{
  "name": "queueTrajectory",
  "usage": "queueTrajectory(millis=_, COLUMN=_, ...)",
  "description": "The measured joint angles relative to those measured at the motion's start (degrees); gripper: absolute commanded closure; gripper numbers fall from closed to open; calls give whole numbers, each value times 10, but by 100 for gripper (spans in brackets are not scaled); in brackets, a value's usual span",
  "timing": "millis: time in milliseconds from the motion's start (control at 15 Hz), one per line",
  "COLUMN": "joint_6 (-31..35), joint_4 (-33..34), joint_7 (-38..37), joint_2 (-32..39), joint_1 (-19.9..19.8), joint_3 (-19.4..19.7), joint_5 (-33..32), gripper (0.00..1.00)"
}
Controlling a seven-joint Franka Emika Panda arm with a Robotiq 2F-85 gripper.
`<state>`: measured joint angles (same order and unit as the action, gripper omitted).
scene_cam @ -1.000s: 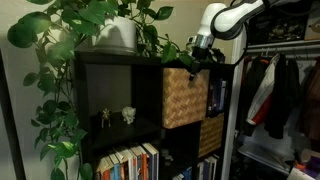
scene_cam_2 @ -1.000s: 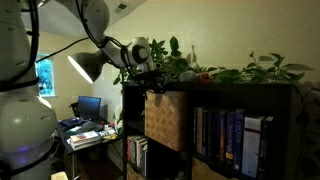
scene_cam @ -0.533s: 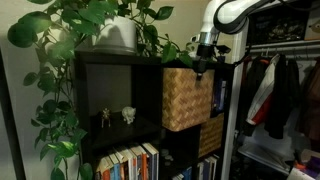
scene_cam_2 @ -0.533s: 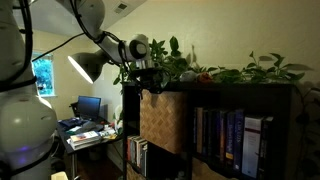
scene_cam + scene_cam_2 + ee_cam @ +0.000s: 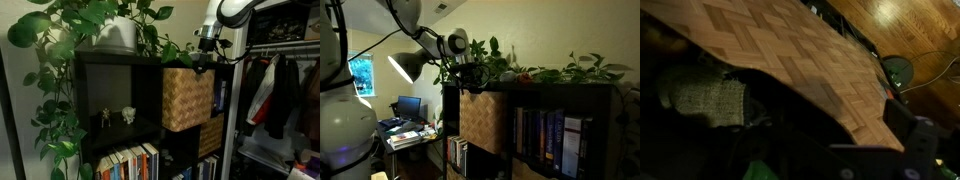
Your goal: Slide open the basket, put the socks inside it, and then slide it back into the shelf
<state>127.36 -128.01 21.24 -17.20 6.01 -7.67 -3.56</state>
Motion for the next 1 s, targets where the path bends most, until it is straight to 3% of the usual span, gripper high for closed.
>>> queueTrajectory(millis=600, joint_6=7, joint_4=45, joint_7=-48, joint_2=-29, joint_1=-16, joint_3=29, joint_5=-28, gripper=0)
queueTrajectory(millis=1000, joint_6=97, joint_4=77, joint_7=-74, joint_2=3, joint_1=-53, joint_3=52, joint_5=-69, gripper=0)
